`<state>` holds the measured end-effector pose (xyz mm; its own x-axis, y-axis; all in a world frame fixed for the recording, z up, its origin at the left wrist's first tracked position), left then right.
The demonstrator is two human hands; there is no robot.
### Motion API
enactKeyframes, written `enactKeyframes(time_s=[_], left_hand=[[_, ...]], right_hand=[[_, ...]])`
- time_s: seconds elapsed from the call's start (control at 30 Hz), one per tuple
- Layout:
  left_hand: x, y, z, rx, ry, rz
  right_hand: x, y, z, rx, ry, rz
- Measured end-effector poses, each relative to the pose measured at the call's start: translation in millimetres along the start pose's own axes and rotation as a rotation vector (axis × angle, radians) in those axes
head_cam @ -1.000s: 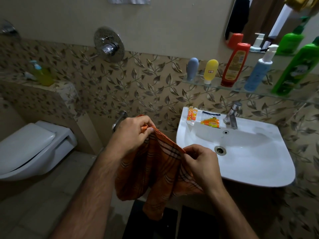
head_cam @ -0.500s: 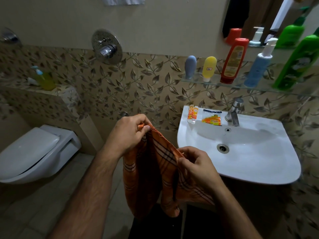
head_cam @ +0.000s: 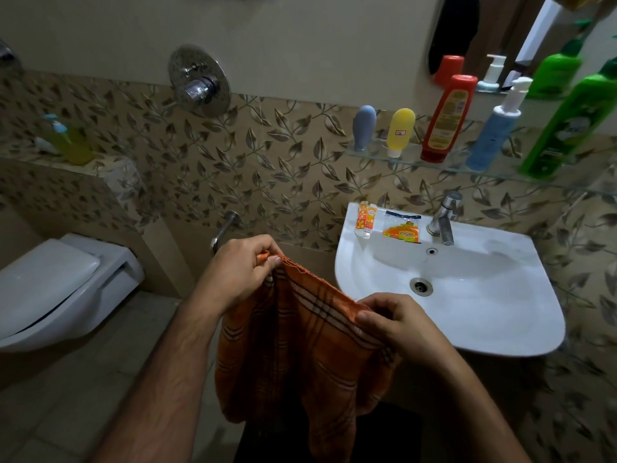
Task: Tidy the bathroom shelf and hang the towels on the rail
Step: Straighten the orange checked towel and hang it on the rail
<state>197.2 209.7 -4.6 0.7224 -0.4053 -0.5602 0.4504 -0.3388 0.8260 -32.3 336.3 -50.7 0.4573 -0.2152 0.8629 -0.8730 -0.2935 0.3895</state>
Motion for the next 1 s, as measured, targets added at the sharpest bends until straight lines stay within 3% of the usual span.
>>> enactKeyframes(time_s=[0.13, 0.3, 0.4, 0.53, 0.67, 0.83, 1.0], left_hand=[[13, -9, 4, 0.057, 0.098, -0.063], [21, -34, 7, 0.059, 0.234, -0.131], [22, -54, 3, 0.134, 0.191, -0.311], [2, -78, -3, 0.356, -0.039, -0.551], [-20, -86, 3, 0.51, -0.163, -0.597], [-14, -78, 11, 0.402, -0.12, -0.466], [-14, -56, 13, 0.274, -0.108, -0.231]], right_hand=[[1, 2, 0, -0.019, -0.019, -0.036], [14, 6, 19, -0.276, 0.007, -0.166], [22, 1, 31, -0.309, 0.0, -0.273], [38, -8, 38, -0.198, 0.066, -0.464], [50, -16, 39, -0.055, 0.172, -0.581], [47, -12, 35, -0.048, 0.126, -0.513], [15, -15, 34, 0.178, -0.135, -0.331]])
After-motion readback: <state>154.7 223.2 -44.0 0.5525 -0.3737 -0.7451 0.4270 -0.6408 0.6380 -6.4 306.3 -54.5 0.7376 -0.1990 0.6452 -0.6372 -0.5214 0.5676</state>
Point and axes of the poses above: each hand's wrist, its own z-axis towards the middle knuckle, its own y-axis out of the back of the hand, x = y × z, the point moved 6 cm from there along z, towards the middle knuckle, and after that the axes turned 15 degrees about x, right-handed, at the moved point
